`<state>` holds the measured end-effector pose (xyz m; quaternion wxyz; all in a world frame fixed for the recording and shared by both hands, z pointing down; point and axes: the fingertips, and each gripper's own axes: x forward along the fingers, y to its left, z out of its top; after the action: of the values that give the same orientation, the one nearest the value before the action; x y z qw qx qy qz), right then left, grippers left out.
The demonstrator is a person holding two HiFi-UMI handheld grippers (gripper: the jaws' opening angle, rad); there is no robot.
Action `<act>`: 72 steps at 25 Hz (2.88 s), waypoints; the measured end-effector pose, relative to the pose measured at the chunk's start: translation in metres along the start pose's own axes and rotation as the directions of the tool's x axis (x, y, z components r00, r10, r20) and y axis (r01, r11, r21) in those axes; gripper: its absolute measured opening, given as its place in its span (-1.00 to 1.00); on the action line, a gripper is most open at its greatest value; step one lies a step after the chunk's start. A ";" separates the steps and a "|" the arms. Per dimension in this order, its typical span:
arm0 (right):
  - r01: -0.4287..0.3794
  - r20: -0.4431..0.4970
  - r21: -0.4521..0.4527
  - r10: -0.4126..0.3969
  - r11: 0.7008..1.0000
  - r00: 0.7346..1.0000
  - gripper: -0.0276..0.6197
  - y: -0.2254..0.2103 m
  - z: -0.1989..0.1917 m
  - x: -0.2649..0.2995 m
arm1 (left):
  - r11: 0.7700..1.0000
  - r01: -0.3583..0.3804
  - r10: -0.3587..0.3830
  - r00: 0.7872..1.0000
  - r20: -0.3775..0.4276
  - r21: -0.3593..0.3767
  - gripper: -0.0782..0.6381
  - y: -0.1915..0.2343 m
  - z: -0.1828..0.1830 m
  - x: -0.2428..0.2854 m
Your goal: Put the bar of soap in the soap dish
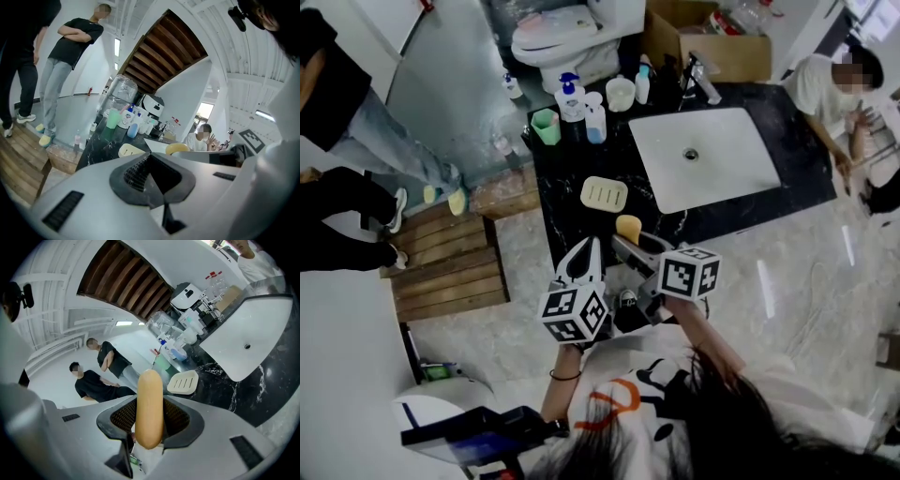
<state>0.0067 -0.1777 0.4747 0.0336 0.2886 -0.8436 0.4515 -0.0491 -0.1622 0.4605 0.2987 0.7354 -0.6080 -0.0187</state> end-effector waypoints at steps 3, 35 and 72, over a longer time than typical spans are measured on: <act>-0.010 -0.012 -0.008 0.010 1.000 1.000 -0.41 -0.003 0.005 0.000 | 1.000 -0.016 0.016 1.000 0.012 -0.009 -0.78 0.000 0.001 0.005; -0.047 -0.068 -0.003 0.046 0.999 0.997 -0.41 -0.021 0.010 0.001 | 0.997 -0.073 0.073 0.997 0.016 -0.027 -0.78 -0.010 -0.011 0.014; 0.091 -0.137 -0.006 -0.091 0.996 0.986 -0.41 -0.044 0.034 0.097 | 1.000 -0.007 0.006 0.996 -0.087 -0.021 -0.78 0.076 0.024 0.066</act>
<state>-0.0443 -0.2674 0.5182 0.1121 0.2954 -0.8252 0.4683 -0.1082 -0.2383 0.4983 0.3324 0.7304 -0.5966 0.0078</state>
